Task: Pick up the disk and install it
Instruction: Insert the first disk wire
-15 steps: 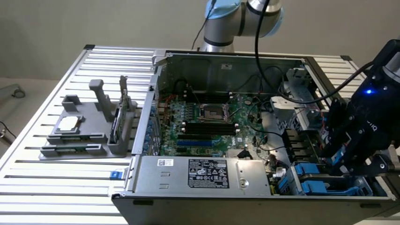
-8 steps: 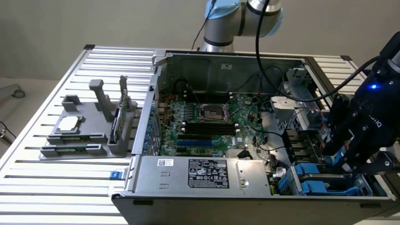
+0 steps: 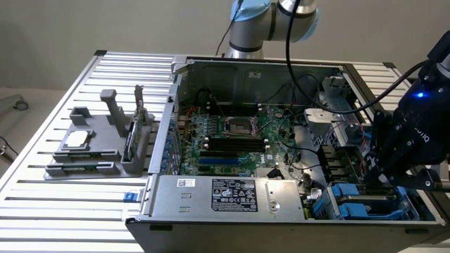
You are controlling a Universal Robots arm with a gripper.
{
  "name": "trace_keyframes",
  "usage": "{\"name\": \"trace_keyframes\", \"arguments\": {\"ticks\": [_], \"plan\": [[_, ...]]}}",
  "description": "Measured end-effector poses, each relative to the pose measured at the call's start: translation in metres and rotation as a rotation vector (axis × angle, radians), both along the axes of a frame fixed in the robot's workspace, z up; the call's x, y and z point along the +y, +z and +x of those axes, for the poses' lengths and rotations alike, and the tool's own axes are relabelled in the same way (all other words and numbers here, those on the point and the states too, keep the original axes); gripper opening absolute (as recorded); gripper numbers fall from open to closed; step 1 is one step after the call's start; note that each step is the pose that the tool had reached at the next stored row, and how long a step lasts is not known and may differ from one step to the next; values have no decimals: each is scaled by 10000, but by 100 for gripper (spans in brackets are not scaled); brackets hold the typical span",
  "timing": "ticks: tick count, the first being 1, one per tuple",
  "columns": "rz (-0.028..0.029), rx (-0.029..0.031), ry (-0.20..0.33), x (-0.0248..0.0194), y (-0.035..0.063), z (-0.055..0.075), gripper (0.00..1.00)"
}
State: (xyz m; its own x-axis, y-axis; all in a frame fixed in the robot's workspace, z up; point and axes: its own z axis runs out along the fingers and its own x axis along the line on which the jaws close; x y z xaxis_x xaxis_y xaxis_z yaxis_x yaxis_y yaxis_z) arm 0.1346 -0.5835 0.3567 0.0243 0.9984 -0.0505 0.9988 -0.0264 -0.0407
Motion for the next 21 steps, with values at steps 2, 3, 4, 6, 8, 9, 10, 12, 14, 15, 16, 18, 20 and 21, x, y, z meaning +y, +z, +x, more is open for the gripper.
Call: {"name": "trace_keyframes", "arguments": {"ticks": [2, 3, 4, 6, 8, 9, 10, 12, 14, 15, 16, 18, 20, 21], "plan": [[0, 0, 0, -6, 6, -18, 11], [0, 0, 0, -9, 8, -28, 11], [-1, 0, 0, -12, 11, -37, 11], [2, 0, 0, -19, 15, -64, 11], [-1, 0, 0, -28, 24, -117, 11], [-1, 0, 1, -34, 28, -153, 11], [0, 0, 0, -39, 32, -188, 11], [0, 0, 0, -50, 41, -252, 11], [0, 0, 0, -53, 54, -301, 11], [2, 0, 0, -53, 57, -325, 11], [2, 0, -2, -54, 61, -340, 11], [3, 0, -1, -54, 61, -340, 11], [1, 0, -1, -54, 62, -340, 11], [2, 0, -1, -54, 62, -340, 11]]}}
